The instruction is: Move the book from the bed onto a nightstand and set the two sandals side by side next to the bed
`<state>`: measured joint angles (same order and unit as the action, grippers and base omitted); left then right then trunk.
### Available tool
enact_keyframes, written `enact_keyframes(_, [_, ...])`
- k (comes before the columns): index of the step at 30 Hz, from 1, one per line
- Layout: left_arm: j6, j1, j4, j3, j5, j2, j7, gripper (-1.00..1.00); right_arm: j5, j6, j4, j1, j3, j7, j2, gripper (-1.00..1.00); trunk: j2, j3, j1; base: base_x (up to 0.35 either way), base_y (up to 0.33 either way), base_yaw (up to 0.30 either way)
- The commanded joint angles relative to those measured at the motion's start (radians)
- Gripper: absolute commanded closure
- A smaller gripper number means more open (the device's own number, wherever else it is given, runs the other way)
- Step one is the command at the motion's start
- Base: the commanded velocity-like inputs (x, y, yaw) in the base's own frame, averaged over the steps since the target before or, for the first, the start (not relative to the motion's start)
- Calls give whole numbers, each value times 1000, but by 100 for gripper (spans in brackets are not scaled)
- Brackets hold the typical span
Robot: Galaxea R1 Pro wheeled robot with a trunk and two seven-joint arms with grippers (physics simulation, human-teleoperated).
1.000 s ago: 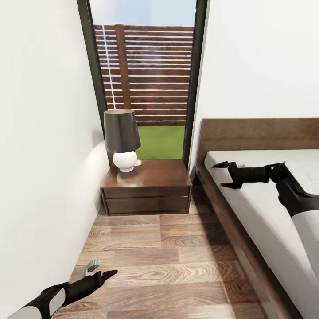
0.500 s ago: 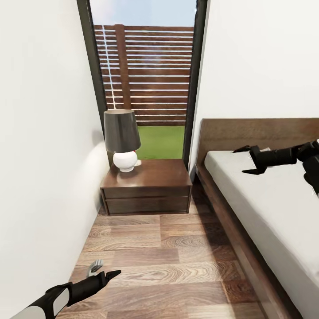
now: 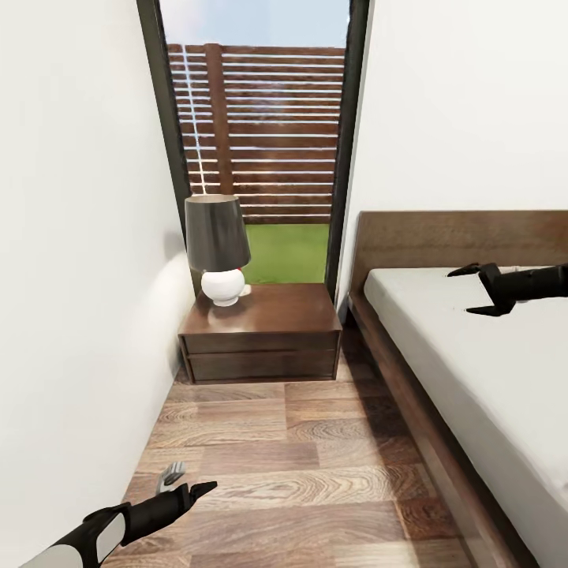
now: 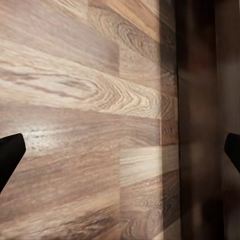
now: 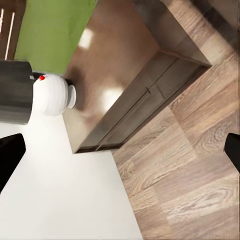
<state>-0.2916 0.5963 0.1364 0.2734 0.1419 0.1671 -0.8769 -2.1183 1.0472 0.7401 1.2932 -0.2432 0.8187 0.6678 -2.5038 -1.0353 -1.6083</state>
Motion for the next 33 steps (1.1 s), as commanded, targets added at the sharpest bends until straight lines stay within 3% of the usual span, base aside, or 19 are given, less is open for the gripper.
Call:
enact_keyframes(1, [-10,0,0,-3,10,0,-2,-100,-9,0,0,0,-4,5,8,-100,0,-1,0,0,0,0])
enact_keyframes(5, [-11,0,0,-3,10,-1,-2,-100,-9,0,-20,-27,-6,-11,26,-100,0,-1,0,0,0,0])
enact_keyframes(16, [-10,0,0,-2,10,-4,-2,-100,-7,0,-39,-43,-7,-53,30,-100,0,-1,0,0,0,0])
enact_keyframes(21, [-10,0,0,-2,10,-4,-2,-100,0,0,-40,-60,-6,-125,33,-100,0,-1,0,0,0,0])
enact_keyframes(26, [-10,0,0,-2,10,-5,-2,-100,2,0,-51,-117,-7,-246,34,-100,0,-1,0,0,0,0])
enact_keyframes(33, [-9,0,0,-3,10,-5,-2,-100,-4,0,-60,-142,-7,-292,30,-100,0,-1,0,0,0,0])
